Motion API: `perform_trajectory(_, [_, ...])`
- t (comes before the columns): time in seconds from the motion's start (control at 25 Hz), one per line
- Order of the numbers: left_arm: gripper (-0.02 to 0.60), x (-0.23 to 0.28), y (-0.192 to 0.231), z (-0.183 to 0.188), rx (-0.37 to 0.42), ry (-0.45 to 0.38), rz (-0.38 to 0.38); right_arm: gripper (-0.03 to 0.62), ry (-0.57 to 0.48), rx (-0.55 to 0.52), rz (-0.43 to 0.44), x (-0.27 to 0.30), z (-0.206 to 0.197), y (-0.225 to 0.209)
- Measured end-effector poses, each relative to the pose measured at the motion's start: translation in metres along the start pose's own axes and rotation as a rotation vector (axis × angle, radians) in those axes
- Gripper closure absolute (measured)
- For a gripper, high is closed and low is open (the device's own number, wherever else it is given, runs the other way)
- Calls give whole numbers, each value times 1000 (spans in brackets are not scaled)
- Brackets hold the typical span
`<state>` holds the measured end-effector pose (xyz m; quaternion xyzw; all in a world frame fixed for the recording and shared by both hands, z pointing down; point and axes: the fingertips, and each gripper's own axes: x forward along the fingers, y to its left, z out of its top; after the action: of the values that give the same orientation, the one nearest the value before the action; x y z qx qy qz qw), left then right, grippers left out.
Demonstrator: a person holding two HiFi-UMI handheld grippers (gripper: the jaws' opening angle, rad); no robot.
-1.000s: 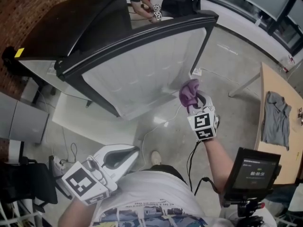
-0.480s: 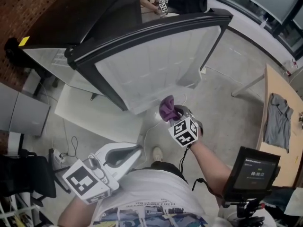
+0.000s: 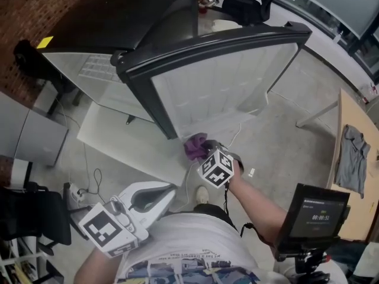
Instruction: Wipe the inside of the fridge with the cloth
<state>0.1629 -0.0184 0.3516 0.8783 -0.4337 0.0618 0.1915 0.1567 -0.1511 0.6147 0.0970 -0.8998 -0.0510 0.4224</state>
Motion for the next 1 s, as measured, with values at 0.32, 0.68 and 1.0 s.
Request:
perform_trajectory(0.32, [574, -10, 9, -1, -3, 1, 0, 514, 33, -12, 141, -1, 11, 16])
perform_trajectory(0.68, [574, -1, 5, 2, 4, 3, -16, 514, 57, 63, 320, -6, 10, 6])
perform_trajectory(1.0, [574, 9, 7, 3, -6, 21, -3, 514, 18, 230, 356, -9, -3, -25])
